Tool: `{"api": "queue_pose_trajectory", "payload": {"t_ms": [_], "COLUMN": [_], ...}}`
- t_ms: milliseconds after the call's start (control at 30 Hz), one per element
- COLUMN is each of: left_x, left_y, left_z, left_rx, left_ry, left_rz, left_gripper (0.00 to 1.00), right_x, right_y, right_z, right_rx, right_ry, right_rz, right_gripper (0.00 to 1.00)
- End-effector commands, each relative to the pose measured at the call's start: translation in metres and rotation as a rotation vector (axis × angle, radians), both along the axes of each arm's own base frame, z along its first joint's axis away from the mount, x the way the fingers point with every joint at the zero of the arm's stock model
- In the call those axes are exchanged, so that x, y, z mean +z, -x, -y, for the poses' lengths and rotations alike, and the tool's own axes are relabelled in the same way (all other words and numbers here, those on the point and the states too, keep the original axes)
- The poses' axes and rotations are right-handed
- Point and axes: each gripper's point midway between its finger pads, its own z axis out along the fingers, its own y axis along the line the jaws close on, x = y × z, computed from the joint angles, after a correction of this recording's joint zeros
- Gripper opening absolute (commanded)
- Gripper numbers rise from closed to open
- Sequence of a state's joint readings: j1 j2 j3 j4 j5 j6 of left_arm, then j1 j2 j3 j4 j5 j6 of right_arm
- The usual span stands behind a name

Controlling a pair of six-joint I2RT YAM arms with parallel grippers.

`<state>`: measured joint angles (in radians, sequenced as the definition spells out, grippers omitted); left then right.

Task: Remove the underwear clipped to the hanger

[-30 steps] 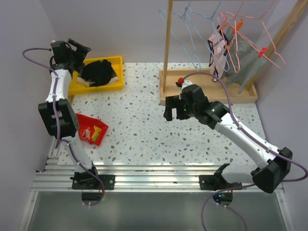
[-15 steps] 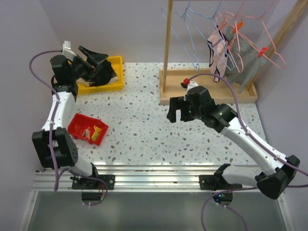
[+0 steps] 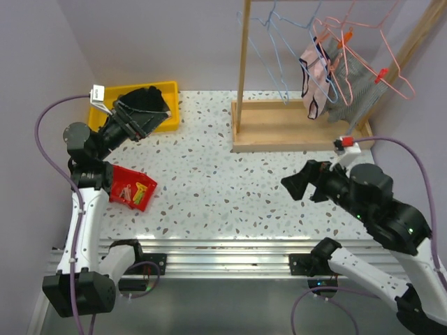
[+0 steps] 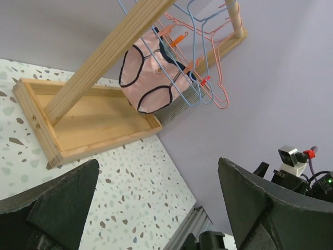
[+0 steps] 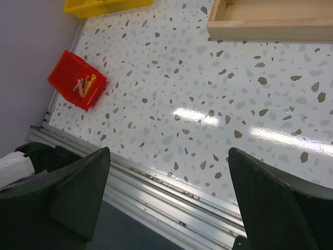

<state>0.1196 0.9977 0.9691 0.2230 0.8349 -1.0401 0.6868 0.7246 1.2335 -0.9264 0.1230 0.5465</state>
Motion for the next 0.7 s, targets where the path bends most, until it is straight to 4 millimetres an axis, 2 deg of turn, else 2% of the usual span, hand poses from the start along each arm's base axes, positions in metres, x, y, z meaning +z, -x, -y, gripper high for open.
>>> {"api": "queue_pose_trajectory", "payload": {"t_ms": [0,133,300,500,667], "left_x": [0.011,0.018,0.032,0.046,0.066], "left_y": [0.020,0.030,0.035,0.043,0.052], "left_z": [0.007,0.013,0.019,0.032,0.036], "left_rx": [-0.037,-0.059,-0.078,-0.143,-0.159], "left_ry": [0.030,0.051,0.071,0.092,0.091], "left_rz": [0.039,0.047,0.067,0.081,0.133], "left_gripper": [1.00,1.00,1.00,1.00,1.00], "right_x": [0.010,0.017,0.023,0.035,0.035], "right_y": [0.026,0.050,0.062,0.065,0.060], "right_z": [0.030,0.049,0.054,0.057,0.055], "right_rx": [-0.067,-0.084,-0.081,-0.085,-0.101], "right_ry": [-0.047,-0.106,-0.176,-0.220,-0.211], "right_rz": [0.006,0.035,0.051,0.091,0.081], "right_gripper": [0.99,0.99,0.99,0.99,0.99]}}
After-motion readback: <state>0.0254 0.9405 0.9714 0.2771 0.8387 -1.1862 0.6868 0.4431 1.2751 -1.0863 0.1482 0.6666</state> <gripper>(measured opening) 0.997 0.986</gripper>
